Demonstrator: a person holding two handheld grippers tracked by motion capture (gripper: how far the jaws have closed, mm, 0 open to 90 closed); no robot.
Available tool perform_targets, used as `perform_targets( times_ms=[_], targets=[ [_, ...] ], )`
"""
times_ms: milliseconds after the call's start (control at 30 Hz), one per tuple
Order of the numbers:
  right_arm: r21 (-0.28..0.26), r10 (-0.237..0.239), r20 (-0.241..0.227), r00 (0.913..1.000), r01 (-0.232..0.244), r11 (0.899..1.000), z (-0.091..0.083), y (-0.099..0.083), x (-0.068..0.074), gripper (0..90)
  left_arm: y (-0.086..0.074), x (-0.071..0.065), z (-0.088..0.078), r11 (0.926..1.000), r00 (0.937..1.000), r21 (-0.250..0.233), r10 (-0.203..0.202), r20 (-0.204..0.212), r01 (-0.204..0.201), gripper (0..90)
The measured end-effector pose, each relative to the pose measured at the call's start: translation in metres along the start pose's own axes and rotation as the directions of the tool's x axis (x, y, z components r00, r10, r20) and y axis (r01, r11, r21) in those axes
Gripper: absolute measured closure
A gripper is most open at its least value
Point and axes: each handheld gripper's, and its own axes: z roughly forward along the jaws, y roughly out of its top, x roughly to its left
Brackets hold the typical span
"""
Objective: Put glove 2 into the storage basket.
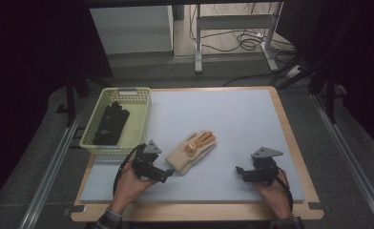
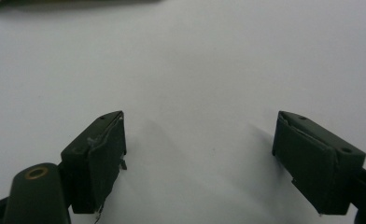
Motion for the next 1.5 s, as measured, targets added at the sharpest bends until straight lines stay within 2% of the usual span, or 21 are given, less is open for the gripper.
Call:
perform_targets(
  times_ms=[167,300,533,633,667,733,800,867,933,1033,1100,1233,1300,1500],
  targets=[
    [0.0,0.0,0.0,1.0,0.0,1.0,0.0,0.0,0.0,17.1,0.029,-0.005,0.022,0.999,0.9993,0.027,0.036,0.003,-0.036,0.0],
    [0.0,0.001,0.0,1.0,-0.001,1.0,0.0,0.0,0.0,17.1,0.043,-0.004,0.043,0.9975,0.9993,0.062,0.035,0.015,-0.036,0.0],
    [0.0,0.001,0.0,1.0,-0.001,1.0,0.0,0.0,0.0,17.1,0.052,-0.001,0.08,0.9909,0.9979,0.128,0.034,0.055,-0.041,0.0],
    [0.0,0.0,0.0,1.0,0.0,1.0,0.0,0.0,0.0,17.1,0.052,-0.006,0.089,0.9842,0.9973,0.164,0.062,0.038,-0.068,0.0],
    [0.0,0.001,0.0,1.0,-0.001,1.0,0.0,0.0,0.0,17.1,0.052,-0.009,0.09,0.9828,0.9969,0.167,0.078,0.013,-0.079,0.4],
    [0.0,0.0,0.0,1.0,0.0,1.0,0.0,0.0,0.0,17.1,0.052,-0.011,0.087,0.9847,0.9977,0.161,0.068,0.0,-0.067,5.6],
    [0.0,0.0,0.0,1.0,0.0,1.0,0.0,0.0,0.0,17.1,0.053,-0.013,0.083,0.9853,0.9983,0.161,0.059,-0.003,-0.058,17.6],
    [0.0,0.001,0.0,1.0,-0.001,1.0,0.0,0.0,0.0,17.1,0.053,-0.015,0.081,0.9857,0.9984,0.159,0.056,-0.006,-0.054,25.5],
    [0.0,0.0,0.0,1.0,0.0,1.0,0.0,0.0,0.0,17.1,0.054,-0.018,0.079,0.9858,0.9986,0.161,0.051,-0.01,-0.049,39.0],
    [0.0,0.001,0.0,1.0,-0.001,1.0,0.0,0.0,0.0,17.1,0.056,-0.019,0.077,0.9846,0.9987,0.168,0.05,-0.015,-0.046,52.5],
    [0.0,0.0,0.0,1.0,0.0,1.0,0.0,0.0,0.0,17.1,0.056,-0.018,0.075,0.9848,0.9989,0.168,0.047,-0.005,-0.045,63.2],
    [0.0,0.001,0.0,1.0,-0.001,1.0,0.0,0.0,0.0,17.1,0.059,-0.013,0.067,0.9874,0.9997,0.157,0.019,-0.013,-0.017,68.8],
    [0.0,0.001,0.0,1.0,-0.001,1.0,0.0,0.0,0.0,17.1,0.063,-0.01,0.06,0.988,0.9991,0.154,0.015,-0.039,-0.009,68.9],
    [0.0,0.001,0.0,1.0,-0.001,1.0,0.0,0.0,0.0,17.1,0.08,-0.003,0.036,0.989,0.9963,0.148,0.016,-0.084,-0.003,68.4]
  ],
)
